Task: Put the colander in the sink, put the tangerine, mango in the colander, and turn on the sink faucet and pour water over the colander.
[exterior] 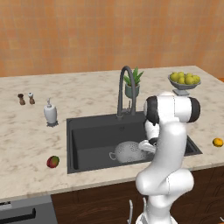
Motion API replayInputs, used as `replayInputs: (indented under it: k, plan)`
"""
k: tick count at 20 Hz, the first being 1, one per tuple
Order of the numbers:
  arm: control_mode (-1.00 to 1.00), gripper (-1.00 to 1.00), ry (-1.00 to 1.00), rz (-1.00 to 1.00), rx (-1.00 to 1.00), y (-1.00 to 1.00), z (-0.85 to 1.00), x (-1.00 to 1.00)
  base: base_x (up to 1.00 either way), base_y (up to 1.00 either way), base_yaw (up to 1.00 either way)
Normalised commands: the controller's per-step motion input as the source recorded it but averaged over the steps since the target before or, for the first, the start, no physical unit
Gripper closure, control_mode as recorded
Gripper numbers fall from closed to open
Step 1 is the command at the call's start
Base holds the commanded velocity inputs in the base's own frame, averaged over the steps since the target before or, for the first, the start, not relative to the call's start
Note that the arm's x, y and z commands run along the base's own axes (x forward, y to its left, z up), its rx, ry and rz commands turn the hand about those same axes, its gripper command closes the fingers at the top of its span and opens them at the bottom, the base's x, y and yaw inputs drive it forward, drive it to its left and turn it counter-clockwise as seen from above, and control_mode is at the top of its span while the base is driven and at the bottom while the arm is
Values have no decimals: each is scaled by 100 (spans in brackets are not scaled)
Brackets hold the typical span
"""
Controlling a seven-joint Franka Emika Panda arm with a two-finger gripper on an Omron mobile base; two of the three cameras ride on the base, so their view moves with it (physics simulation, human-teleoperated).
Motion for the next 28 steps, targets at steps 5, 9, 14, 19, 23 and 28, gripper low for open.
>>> replayInputs:
  k: [5, 9, 14, 19, 23, 28]
  plan:
    - [-100, -100, -33, 0, 23, -36, 84, -9, 0, 0, 0]
    - [-100, -100, -28, 0, 20, -15, 100, -3, 0, 0, 0]
    - [-100, -100, -13, 0, 5, 0, 100, -1, 0, 0, 0]
    - [-100, -100, 0, 0, 0, 0, 100, -19, 0, 0, 0]
    - [-100, -100, -12, 0, -3, -2, 100, -65, 0, 0, 0]
    - [-100, -100, -20, 0, -20, -6, 100, -84, 0, 0, 0]
